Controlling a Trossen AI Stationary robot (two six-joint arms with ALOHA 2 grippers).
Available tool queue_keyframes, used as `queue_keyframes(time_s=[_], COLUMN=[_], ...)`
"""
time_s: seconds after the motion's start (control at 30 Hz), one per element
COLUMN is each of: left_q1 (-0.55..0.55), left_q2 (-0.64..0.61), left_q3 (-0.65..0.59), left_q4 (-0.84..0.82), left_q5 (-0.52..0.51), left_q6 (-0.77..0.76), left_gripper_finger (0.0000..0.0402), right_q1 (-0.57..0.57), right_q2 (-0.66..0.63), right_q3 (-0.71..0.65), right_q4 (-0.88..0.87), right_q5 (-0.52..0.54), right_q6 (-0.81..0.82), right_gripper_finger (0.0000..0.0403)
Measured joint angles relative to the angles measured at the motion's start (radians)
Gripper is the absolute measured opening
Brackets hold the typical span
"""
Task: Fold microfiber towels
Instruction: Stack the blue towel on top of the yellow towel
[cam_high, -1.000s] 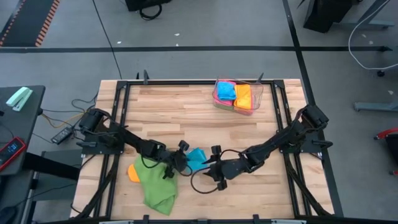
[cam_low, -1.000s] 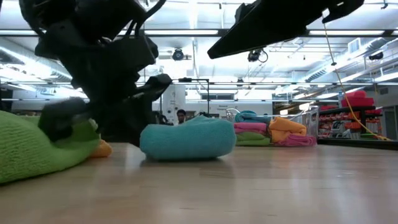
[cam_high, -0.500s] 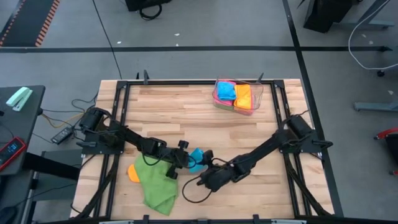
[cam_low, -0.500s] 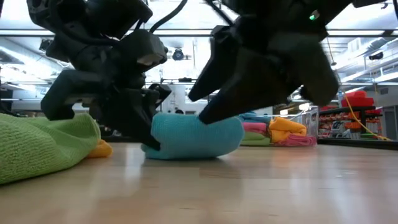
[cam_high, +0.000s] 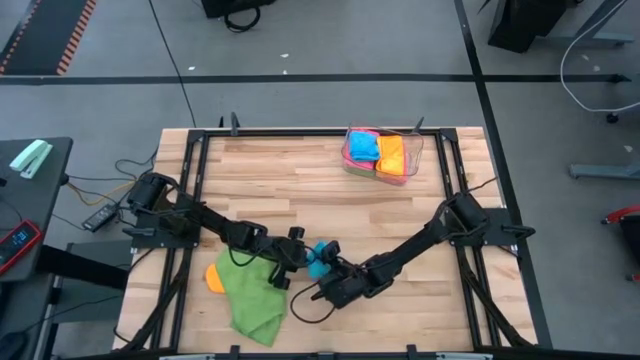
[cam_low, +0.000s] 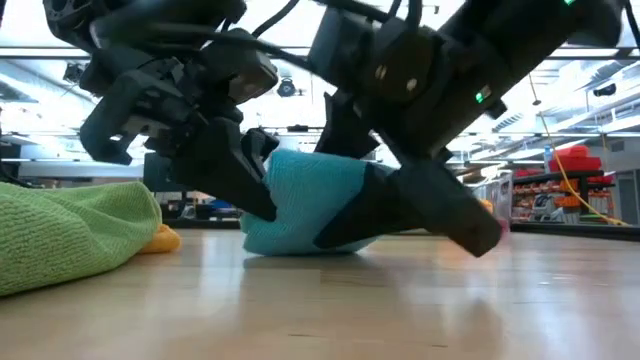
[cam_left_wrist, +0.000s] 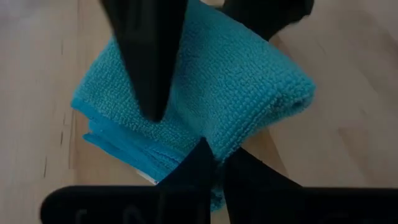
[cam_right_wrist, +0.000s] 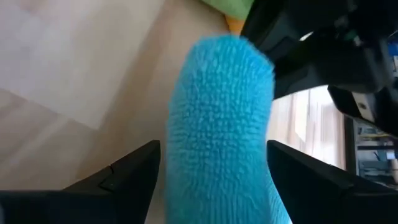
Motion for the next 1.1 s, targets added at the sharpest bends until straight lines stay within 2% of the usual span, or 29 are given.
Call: queue_keyframes(time_s=[0.23, 0.6, 0.93, 1.1], left_q1=[0.001, 0.001, 0.000, 0.001], left_q2=[0.000, 0.000, -0.126, -0.145], left_q3=[0.000, 0.000, 0.002, 0.002], left_q4=[0.039, 0.040, -0.055, -0.100], left_q5=[0.009, 0.008, 0.007, -0.004], left_q6=[-0.024, -0.023, 0.011, -0.025], left_gripper_finger=[0.0025, 0.0037, 0.0136, 0.0159], right_q1=[-0.030, -0.035, -0.023, -0.026], right_q2=[0.000, -0.001, -0.037, -0.106], right_q3=[0.000, 0.000, -0.002, -0.002], right_q4=[-0.009, -0.029, -0.126, -0.261], right_q5=[0.003, -0.023, -0.029, -0.010], right_q6=[0.031, 0.082, 0.154, 0.215], right_gripper_finger=[0.0283, 0.0178, 0.0080, 0.0053])
